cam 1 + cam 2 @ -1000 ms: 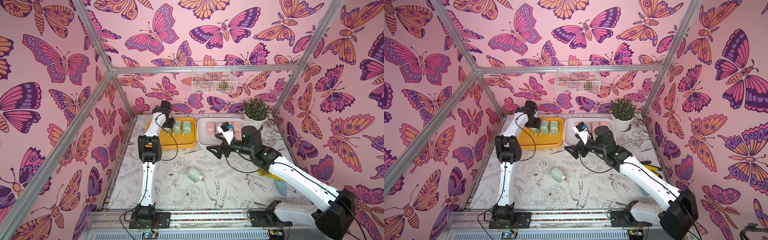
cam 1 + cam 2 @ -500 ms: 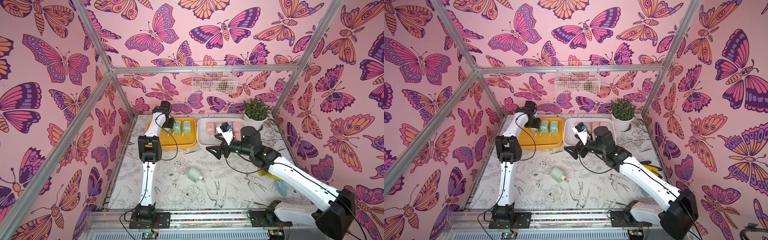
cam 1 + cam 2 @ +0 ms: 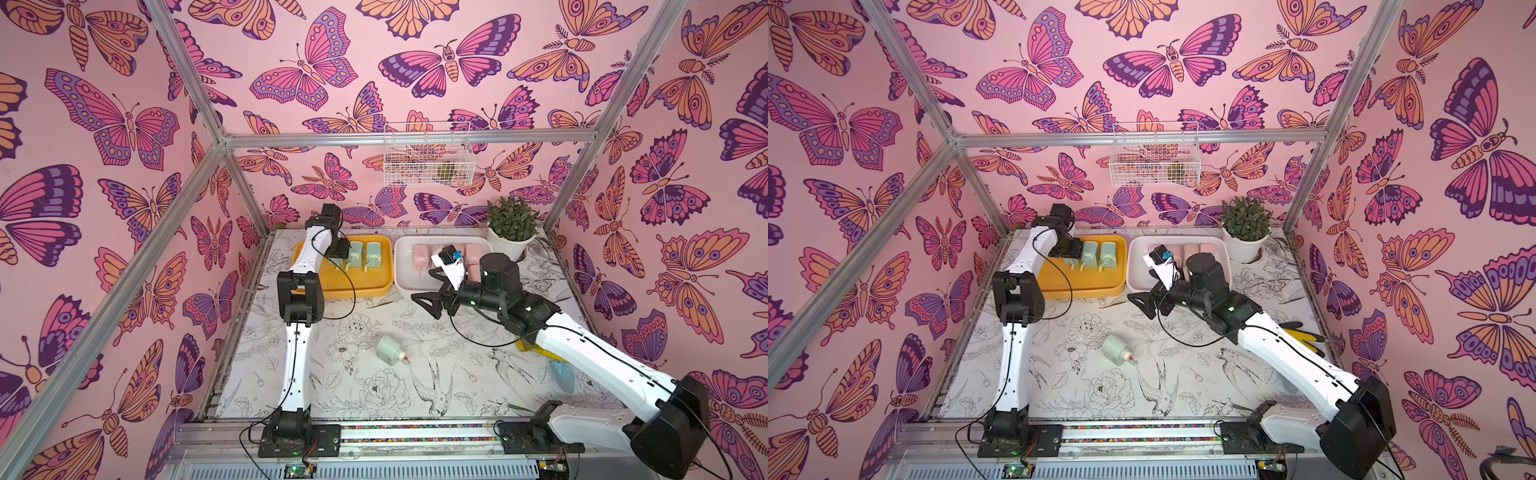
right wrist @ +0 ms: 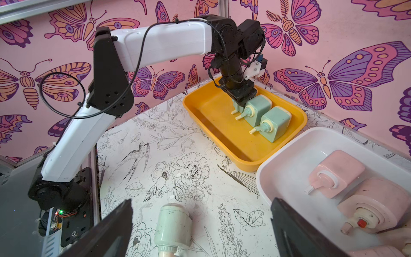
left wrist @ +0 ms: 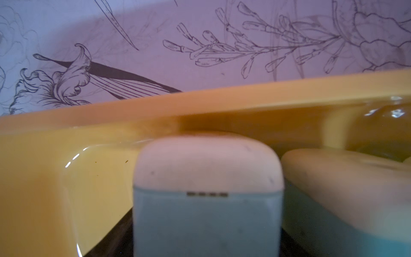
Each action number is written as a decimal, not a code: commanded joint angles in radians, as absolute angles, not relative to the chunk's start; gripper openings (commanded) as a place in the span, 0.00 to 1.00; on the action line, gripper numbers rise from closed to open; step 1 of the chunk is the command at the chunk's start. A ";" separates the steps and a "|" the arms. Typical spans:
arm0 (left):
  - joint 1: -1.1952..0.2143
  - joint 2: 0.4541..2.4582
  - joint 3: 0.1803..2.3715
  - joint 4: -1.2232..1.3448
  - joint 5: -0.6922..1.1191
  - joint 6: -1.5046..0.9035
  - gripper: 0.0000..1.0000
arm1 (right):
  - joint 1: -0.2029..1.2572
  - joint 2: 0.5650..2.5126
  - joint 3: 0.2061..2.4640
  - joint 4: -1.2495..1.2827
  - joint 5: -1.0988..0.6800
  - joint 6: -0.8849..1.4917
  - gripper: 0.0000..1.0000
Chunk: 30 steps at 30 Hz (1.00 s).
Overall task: Place the pencil sharpeners by color into the storage box
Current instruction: Place the pencil sharpener in the storage box.
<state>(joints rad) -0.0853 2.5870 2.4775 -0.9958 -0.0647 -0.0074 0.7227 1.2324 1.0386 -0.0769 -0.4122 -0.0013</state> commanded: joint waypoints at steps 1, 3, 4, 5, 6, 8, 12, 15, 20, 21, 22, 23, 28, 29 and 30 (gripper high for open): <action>-0.078 2.600 2.502 -1.007 -0.049 0.001 0.74 | 0.732 1.241 1.055 -0.089 -0.404 -0.006 0.99; -0.079 2.594 2.502 -1.006 -0.050 0.003 0.74 | 0.734 1.243 1.057 -0.088 -0.402 -0.007 0.99; -0.080 2.591 2.502 -1.007 -0.051 0.003 0.74 | 0.734 1.243 1.057 -0.088 -0.401 -0.008 0.99; -0.080 2.586 2.502 -1.007 -0.053 0.001 0.73 | 0.734 1.244 1.057 -0.086 -0.401 -0.008 0.99; -0.080 2.580 2.502 -1.008 -0.053 0.000 0.73 | 0.734 1.246 1.058 -0.085 -0.402 -0.008 0.99; -0.079 2.571 2.501 -1.009 -0.056 -0.003 0.72 | 0.736 1.248 1.059 -0.083 -0.403 -0.006 0.99; -0.082 2.541 2.492 -1.026 -0.053 0.000 0.72 | 0.736 1.255 1.062 -0.084 -0.402 -0.006 0.99; -0.086 2.516 2.464 -1.028 -0.052 0.010 0.71 | 0.741 1.257 1.062 -0.080 -0.403 -0.006 0.99; -0.090 2.489 2.417 -1.031 -0.053 0.022 0.66 | 0.743 1.259 1.064 -0.077 -0.407 -0.008 0.99; -0.090 2.488 2.412 -1.032 -0.054 0.025 0.66 | 0.744 1.259 1.064 -0.077 -0.406 -0.008 0.99; -0.090 2.488 2.410 -1.032 -0.060 0.024 0.66 | 0.743 1.259 1.065 -0.080 -0.406 -0.008 0.99; -0.090 2.489 2.410 -1.033 -0.068 0.022 0.67 | 0.744 1.260 1.065 -0.079 -0.406 -0.008 0.99; -0.090 2.486 2.410 -1.034 -0.072 0.020 0.67 | 0.748 1.253 1.061 -0.080 -0.402 -0.008 0.99; -0.090 2.484 2.410 -1.035 -0.071 0.018 0.65 | 0.749 1.254 1.060 -0.080 -0.402 -0.008 0.99; -0.090 2.481 2.409 -1.037 -0.070 0.019 0.65 | 0.749 1.254 1.060 -0.079 -0.400 -0.008 0.99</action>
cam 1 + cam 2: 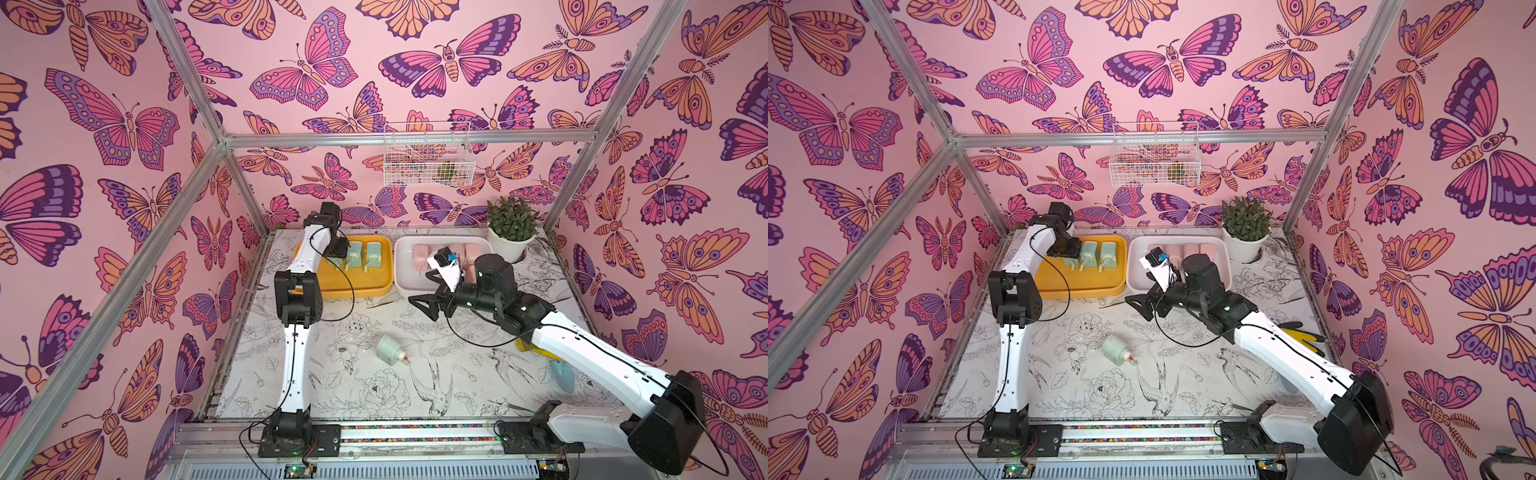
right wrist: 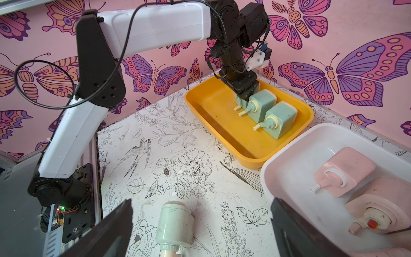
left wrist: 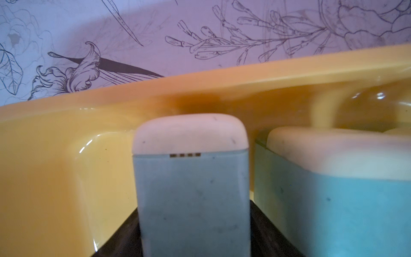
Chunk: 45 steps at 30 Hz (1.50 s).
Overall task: Place the pencil sharpeners by color into the storage box
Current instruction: Place the pencil sharpener in the storage box, then pick up the pencil sharpener from the center of the board.
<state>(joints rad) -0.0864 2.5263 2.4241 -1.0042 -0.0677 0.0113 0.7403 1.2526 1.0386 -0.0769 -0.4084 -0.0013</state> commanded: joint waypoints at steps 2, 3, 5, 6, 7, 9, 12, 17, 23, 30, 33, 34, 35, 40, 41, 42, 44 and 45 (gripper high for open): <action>-0.091 2.475 2.404 -1.039 -0.071 0.018 0.65 | 0.751 1.255 1.060 -0.080 -0.400 -0.008 0.99; -0.090 2.470 2.401 -1.040 -0.075 0.019 0.66 | 0.750 1.255 1.060 -0.080 -0.400 -0.008 0.99; -0.089 2.447 2.383 -1.042 -0.078 0.030 0.72 | 0.753 1.255 1.062 -0.084 -0.402 -0.010 0.99; -0.089 2.433 2.376 -1.041 -0.080 0.031 0.75 | 0.753 1.255 1.064 -0.084 -0.402 -0.011 0.99; -0.090 2.417 2.369 -1.040 -0.077 0.033 0.77 | 0.754 1.256 1.065 -0.085 -0.401 -0.012 0.99; -0.090 2.388 2.357 -1.040 -0.064 0.028 0.79 | 0.754 1.257 1.065 -0.082 -0.401 -0.014 0.99; -0.091 2.331 2.322 -1.040 -0.025 0.027 0.85 | 0.754 1.265 1.065 -0.077 -0.403 -0.014 0.99; -0.094 2.191 2.206 -1.038 -0.014 -0.075 1.00 | 0.755 1.286 1.073 -0.062 -0.377 -0.004 0.99; -0.174 1.935 1.877 -0.890 -0.091 -0.286 1.00 | 0.755 1.313 1.063 -0.027 -0.219 0.026 0.99; -0.348 1.619 1.488 -0.732 -0.173 -0.520 1.00 | 0.756 1.322 0.922 0.047 -0.449 0.018 0.99; -0.378 1.503 1.331 -0.693 -0.093 -0.599 1.00 | 0.756 1.357 0.870 0.057 -0.563 -0.003 0.99; -0.390 1.473 1.284 -0.695 -0.076 -0.623 1.00 | 0.756 1.373 0.864 0.041 -0.580 -0.019 0.99; -0.400 1.452 1.249 -0.694 -0.056 -0.630 1.00 | 0.759 1.385 0.855 0.034 -0.592 -0.029 0.99; -0.440 1.358 1.089 -0.737 0.012 -0.638 1.00 | 0.805 1.416 0.780 0.056 -0.575 -0.163 1.00; -0.444 1.341 1.065 -0.738 0.020 -0.641 1.00 | 0.815 1.421 0.773 0.055 -0.548 -0.188 1.00; -0.447 1.324 1.044 -0.740 0.024 -0.639 1.00 | 0.825 1.426 0.766 0.060 -0.496 -0.207 1.00; -0.448 1.300 1.017 -0.756 0.016 -0.644 1.00 | 0.828 1.436 0.758 0.079 -0.378 -0.204 1.00; -0.449 1.291 1.006 -0.765 0.005 -0.646 1.00 | 0.827 1.444 0.754 0.093 -0.305 -0.196 1.00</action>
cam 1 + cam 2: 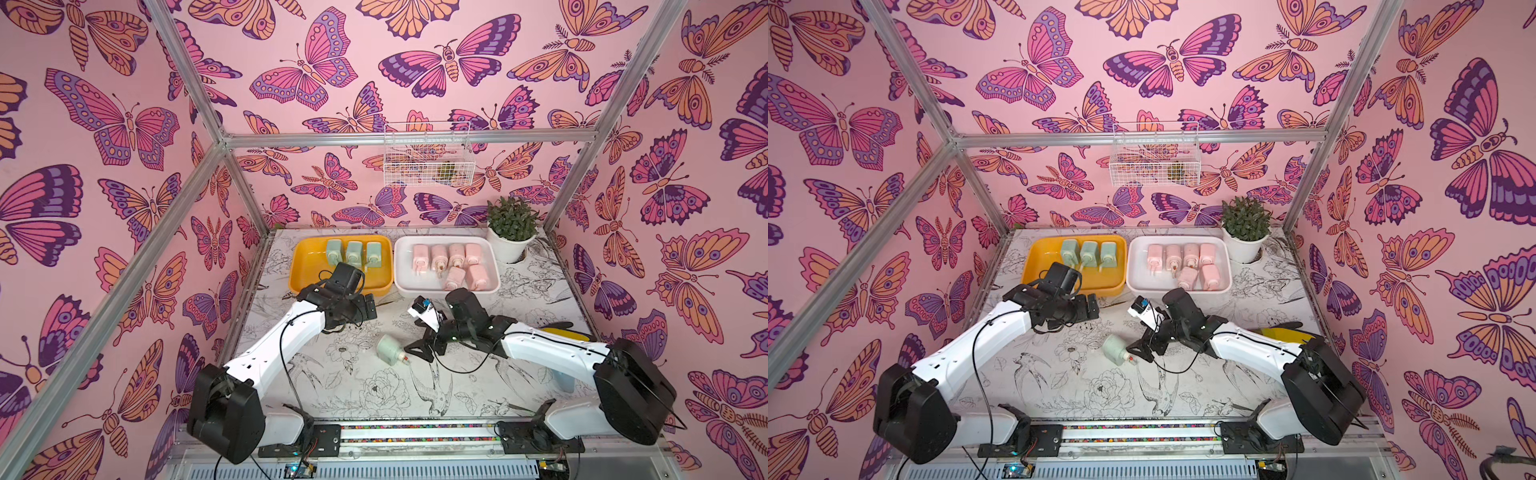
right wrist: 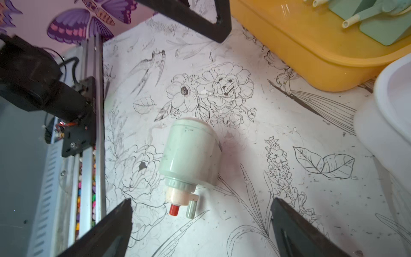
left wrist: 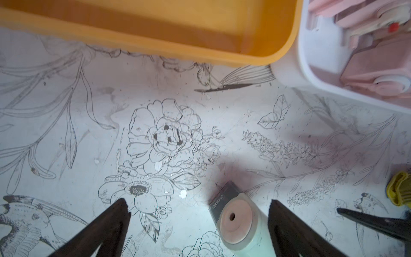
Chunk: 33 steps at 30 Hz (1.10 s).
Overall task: Place the pencil sharpeners by color into the storage box
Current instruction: Pick up the pencil sharpener from the center of the board.
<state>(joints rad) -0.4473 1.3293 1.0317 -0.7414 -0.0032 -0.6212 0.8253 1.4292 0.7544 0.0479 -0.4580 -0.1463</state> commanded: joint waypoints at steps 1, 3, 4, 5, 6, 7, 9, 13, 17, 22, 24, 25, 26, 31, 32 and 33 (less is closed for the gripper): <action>-0.449 1.286 0.998 -0.772 -0.004 -0.644 1.00 | 0.827 1.453 0.753 0.107 -0.243 -0.195 1.00; -0.449 1.287 0.990 -0.786 -0.012 -0.620 1.00 | 0.828 1.474 0.756 0.109 -0.181 -0.212 1.00; -0.449 1.293 0.990 -0.802 -0.017 -0.610 1.00 | 0.828 1.486 0.756 0.105 -0.174 -0.230 1.00; -0.449 1.299 0.992 -0.817 -0.017 -0.597 1.00 | 0.829 1.496 0.760 0.097 -0.170 -0.240 1.00; -0.450 1.305 0.995 -0.836 -0.018 -0.585 1.00 | 0.829 1.510 0.767 0.087 -0.167 -0.253 1.00; -0.452 1.310 0.996 -0.857 -0.022 -0.578 1.00 | 0.829 1.525 0.777 0.079 -0.167 -0.262 1.00; -0.455 1.310 0.994 -0.893 -0.034 -0.578 1.00 | 0.837 1.552 0.801 0.053 -0.188 -0.290 1.00; -0.456 1.284 0.961 -0.945 -0.028 -0.590 1.00 | 0.850 1.590 0.836 0.002 -0.244 -0.324 1.00; -0.457 1.235 0.916 -0.966 0.006 -0.604 1.00 | 0.866 1.606 0.843 0.000 -0.278 -0.323 1.00; -0.461 1.248 0.887 -0.979 0.045 -0.622 1.00 | 0.889 1.615 0.871 -0.036 -0.287 -0.325 1.00; -0.476 1.262 0.886 -0.971 0.057 -0.627 1.00 | 0.897 1.610 0.870 -0.043 -0.295 -0.330 1.00; -0.483 1.262 0.887 -0.969 0.058 -0.627 1.00 | 0.903 1.609 0.870 -0.046 -0.296 -0.332 1.00; -0.490 1.306 0.888 -0.966 0.058 -0.625 1.00 | 0.908 1.606 0.871 -0.052 -0.298 -0.336 1.00; -0.520 1.348 0.912 -0.954 0.053 -0.631 1.00 | 0.943 1.607 0.877 -0.070 -0.290 -0.338 1.00; -0.525 1.343 0.916 -0.950 0.052 -0.631 1.00 | 0.952 1.606 0.876 -0.068 -0.284 -0.334 1.00; -0.528 1.337 0.920 -0.948 0.048 -0.629 1.00 | 0.959 1.608 0.877 -0.061 -0.283 -0.328 1.00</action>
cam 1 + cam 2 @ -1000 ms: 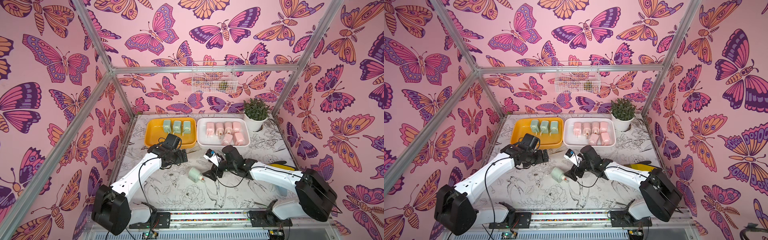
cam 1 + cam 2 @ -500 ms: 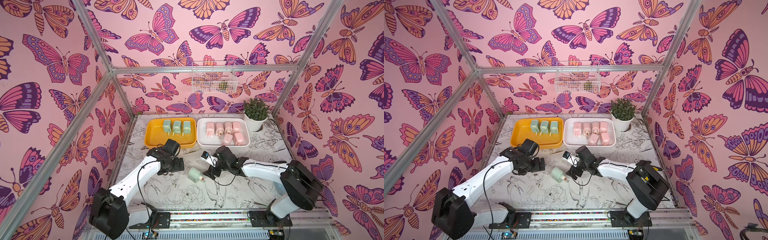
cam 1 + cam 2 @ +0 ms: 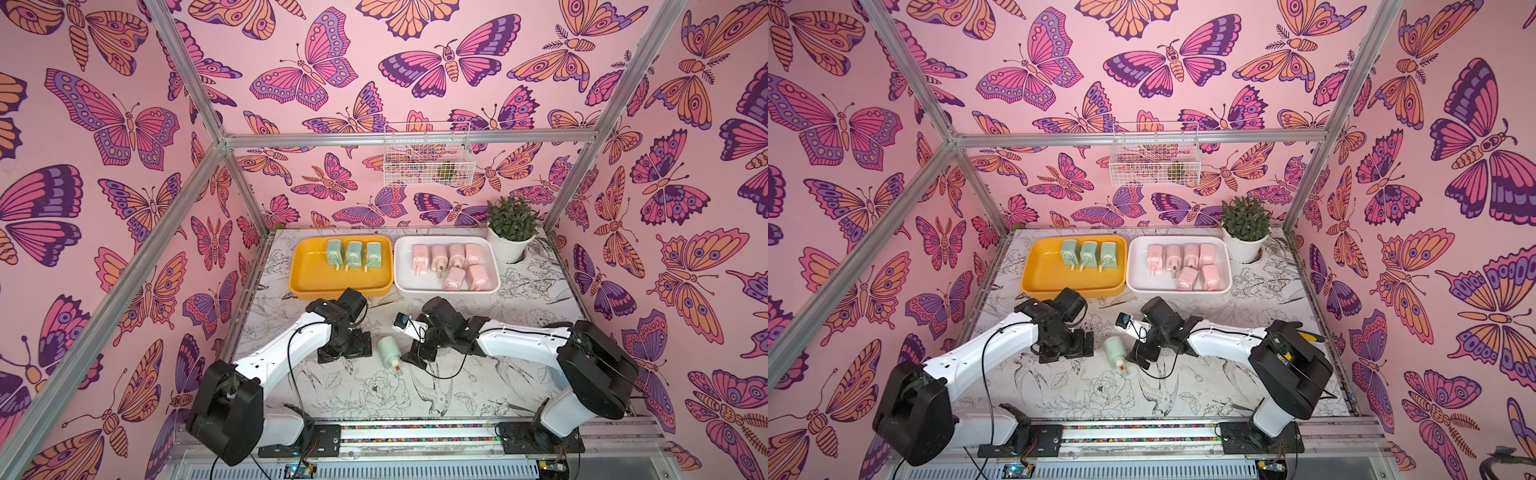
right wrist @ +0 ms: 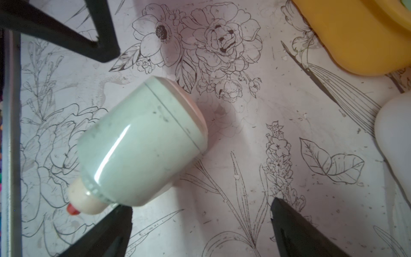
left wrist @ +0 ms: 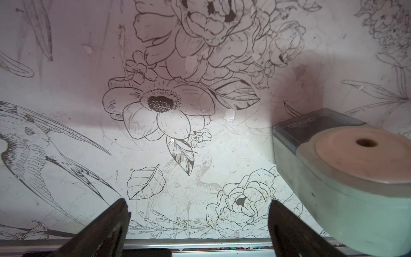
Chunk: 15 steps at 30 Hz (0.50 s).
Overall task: Place the pencil sharpeners by color into the storage box
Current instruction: Pick up the pencil sharpener from the center of the board.
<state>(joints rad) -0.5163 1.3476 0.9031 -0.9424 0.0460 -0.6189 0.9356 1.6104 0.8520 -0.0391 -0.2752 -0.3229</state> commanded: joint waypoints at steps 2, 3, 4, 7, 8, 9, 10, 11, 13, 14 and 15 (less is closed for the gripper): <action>-0.528 1.329 0.925 -0.947 0.037 -0.626 1.00 | 0.975 1.611 0.878 -0.040 -0.284 -0.309 1.00; -0.529 1.327 0.927 -0.946 0.035 -0.625 1.00 | 0.980 1.616 0.881 -0.032 -0.284 -0.297 0.99; -0.529 1.327 0.927 -0.947 0.036 -0.626 1.00 | 0.982 1.616 0.882 -0.030 -0.289 -0.288 0.99; -0.529 1.340 0.927 -0.947 0.041 -0.624 1.00 | 0.983 1.614 0.877 -0.019 -0.283 -0.277 0.99; -0.531 1.345 0.930 -0.946 0.041 -0.620 1.00 | 0.982 1.611 0.872 -0.015 -0.282 -0.280 0.99; -0.532 1.345 0.932 -0.945 0.039 -0.616 1.00 | 0.983 1.610 0.871 -0.015 -0.282 -0.283 0.99; -0.535 1.342 0.934 -0.942 0.035 -0.608 1.00 | 0.982 1.610 0.869 -0.019 -0.282 -0.289 0.99; -0.540 1.336 0.938 -0.939 0.029 -0.602 1.00 | 0.983 1.608 0.871 -0.025 -0.284 -0.293 0.99; -0.546 1.320 0.941 -0.930 0.028 -0.593 1.00 | 0.983 1.596 0.870 -0.037 -0.279 -0.296 0.99; -0.550 1.309 0.938 -0.916 0.038 -0.589 1.00 | 0.983 1.586 0.862 -0.033 -0.274 -0.298 0.99; -0.556 1.298 0.934 -0.902 0.052 -0.585 1.00 | 0.983 1.578 0.853 -0.029 -0.273 -0.299 0.99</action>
